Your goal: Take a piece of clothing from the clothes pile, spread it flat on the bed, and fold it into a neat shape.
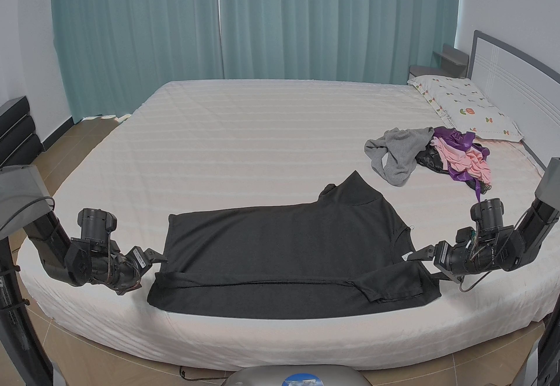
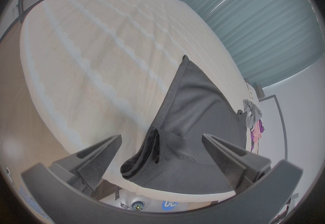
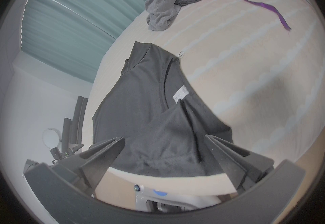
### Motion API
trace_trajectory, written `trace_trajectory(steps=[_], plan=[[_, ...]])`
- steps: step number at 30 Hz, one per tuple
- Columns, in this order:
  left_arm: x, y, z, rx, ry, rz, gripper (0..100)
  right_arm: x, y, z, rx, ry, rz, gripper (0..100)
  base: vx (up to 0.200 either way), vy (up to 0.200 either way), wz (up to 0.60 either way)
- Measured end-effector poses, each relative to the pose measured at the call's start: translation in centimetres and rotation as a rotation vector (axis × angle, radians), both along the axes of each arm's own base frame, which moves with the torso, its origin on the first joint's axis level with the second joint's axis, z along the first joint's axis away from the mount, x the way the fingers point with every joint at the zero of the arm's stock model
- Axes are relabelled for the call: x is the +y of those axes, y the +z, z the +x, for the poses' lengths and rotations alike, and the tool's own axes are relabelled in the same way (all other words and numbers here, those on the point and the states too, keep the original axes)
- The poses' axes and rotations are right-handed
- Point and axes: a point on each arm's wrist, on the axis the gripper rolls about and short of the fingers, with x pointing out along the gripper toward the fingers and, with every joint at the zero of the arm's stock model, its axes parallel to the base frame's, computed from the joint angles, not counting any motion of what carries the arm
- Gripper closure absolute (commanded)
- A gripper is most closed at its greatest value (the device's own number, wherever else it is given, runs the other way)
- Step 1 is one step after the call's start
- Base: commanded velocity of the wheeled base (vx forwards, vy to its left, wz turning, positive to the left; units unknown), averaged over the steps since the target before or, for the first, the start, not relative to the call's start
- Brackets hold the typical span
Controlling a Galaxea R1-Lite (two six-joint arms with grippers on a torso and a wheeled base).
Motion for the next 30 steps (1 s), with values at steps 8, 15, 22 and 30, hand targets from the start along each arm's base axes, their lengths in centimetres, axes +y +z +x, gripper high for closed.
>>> trace_trajectory(steps=[8,15,22,30], plan=[[0.6,1.5,-0.7,-0.026,0.079,-0.048,0,-0.2,0.9,-1.7,-0.033,-0.021,0.077,0,0.000,0.000,0.00],[0.6,1.8,-0.7,-0.037,0.083,-0.055,0,0.0,0.7,-2.3,-0.047,-0.023,0.086,0,0.171,0.000,0.00],[0.6,2.0,-0.9,-0.035,0.079,-0.063,0,0.0,0.6,-2.5,-0.039,-0.023,0.085,0,0.000,0.000,0.00],[0.5,1.8,-1.2,-0.024,0.077,-0.064,0,0.0,0.6,-2.5,-0.038,-0.022,0.086,0,0.000,-0.200,0.00]])
